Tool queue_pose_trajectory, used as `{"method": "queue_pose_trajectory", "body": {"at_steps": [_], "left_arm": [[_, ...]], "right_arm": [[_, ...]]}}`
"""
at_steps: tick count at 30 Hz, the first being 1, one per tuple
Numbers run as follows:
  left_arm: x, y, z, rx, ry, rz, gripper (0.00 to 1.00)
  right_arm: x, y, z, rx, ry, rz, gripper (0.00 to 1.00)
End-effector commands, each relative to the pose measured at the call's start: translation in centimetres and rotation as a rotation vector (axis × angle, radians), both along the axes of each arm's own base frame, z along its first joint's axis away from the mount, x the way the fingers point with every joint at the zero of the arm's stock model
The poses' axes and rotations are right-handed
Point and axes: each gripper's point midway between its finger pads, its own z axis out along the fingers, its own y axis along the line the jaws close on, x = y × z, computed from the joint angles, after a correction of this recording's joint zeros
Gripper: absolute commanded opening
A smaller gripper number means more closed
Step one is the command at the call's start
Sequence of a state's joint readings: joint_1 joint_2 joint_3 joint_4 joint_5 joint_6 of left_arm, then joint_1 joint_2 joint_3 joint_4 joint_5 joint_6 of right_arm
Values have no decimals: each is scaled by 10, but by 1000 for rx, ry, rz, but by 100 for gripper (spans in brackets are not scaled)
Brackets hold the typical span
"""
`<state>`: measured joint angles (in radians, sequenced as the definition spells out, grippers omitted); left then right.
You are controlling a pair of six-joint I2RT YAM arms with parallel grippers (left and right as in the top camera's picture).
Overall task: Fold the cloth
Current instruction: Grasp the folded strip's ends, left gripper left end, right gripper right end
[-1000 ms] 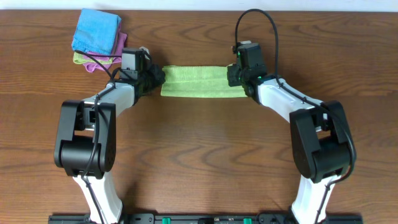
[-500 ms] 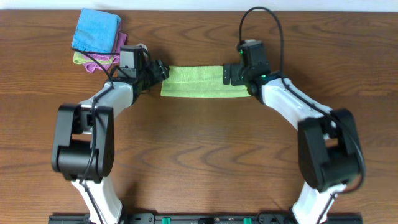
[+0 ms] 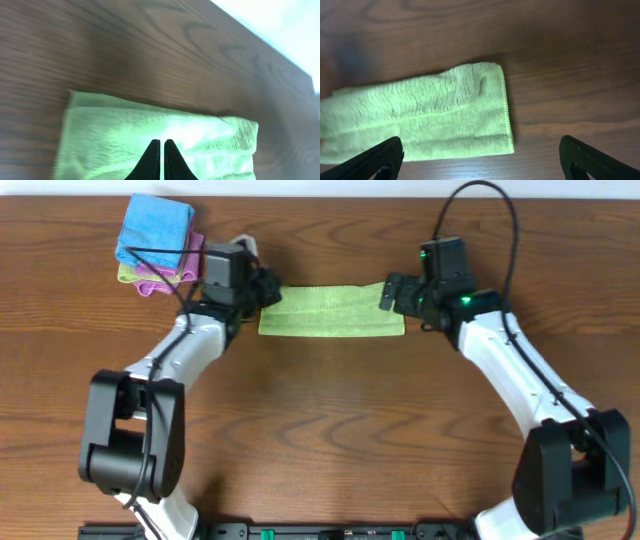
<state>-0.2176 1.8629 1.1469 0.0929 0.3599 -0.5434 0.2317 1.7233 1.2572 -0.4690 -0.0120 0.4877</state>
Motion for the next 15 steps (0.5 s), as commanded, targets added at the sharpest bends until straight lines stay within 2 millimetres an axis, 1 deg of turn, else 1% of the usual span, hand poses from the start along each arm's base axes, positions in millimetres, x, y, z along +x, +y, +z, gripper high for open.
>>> {"method": "queue_pose_trajectory", "body": {"at_steps": [1,3,5,6,9,15], "left_arm": [[4,0,-22,83,21,43,6],[2,2,-42,107,57,53,6],[1,3,-61,118,91,53,6],[0,3,-73,124,111,52,6],[0,3,-86,130,124,53,6],[0,8,-98,156,138,73,6]], "right_arm": [[-9,-2,-11,149,67,-38,99],[-14,-1,-16,215,94,-19,99],[-19,-7,-25,227,119,-30,99],[-22,-8,-30,243,128,-25,99],[-24,-4,-36,267,115,5,99],[-31,-3,-59,286,98,-4,99]]}}
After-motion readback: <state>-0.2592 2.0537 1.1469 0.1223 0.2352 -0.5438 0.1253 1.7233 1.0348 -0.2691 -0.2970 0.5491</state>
